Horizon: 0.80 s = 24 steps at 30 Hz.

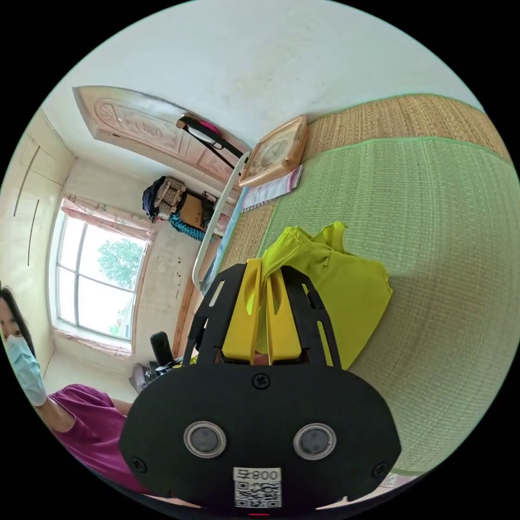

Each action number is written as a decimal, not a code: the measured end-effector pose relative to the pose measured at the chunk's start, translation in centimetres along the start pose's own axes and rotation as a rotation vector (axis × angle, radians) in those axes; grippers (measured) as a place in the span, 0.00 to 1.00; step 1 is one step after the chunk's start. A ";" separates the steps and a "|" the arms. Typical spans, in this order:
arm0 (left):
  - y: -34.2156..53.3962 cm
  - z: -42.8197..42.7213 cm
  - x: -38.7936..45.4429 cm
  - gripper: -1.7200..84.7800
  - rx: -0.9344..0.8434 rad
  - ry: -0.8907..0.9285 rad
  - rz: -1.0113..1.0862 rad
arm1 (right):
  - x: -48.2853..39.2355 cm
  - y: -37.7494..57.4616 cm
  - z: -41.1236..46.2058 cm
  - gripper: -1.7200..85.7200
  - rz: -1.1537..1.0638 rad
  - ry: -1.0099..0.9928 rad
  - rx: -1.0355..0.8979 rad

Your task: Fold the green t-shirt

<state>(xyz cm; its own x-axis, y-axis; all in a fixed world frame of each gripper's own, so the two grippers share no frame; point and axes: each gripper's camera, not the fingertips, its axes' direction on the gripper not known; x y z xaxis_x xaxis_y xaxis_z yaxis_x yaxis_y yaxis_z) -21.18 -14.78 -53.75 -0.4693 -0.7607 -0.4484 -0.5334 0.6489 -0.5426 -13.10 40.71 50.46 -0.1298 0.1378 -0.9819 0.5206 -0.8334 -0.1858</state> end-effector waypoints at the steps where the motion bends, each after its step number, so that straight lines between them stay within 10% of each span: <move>1: 0.3 -0.9 -0.7 0.03 0.007 -0.006 -0.013 | -1.2 -0.9 2.0 0.02 -0.003 0.017 -0.029; 24: 6.9 -21.7 -17.6 0.03 0.136 0.044 -0.321 | -15.5 -11.7 19.0 0.02 -0.033 0.191 -0.279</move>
<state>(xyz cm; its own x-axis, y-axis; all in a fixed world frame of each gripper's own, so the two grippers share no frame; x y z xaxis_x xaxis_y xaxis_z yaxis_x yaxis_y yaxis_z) -31.89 3.40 -34.18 -0.3237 -0.9225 -0.2102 -0.5616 0.3661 -0.7420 -33.24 38.20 68.55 -0.0032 0.2821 -0.9594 0.7328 -0.6521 -0.1942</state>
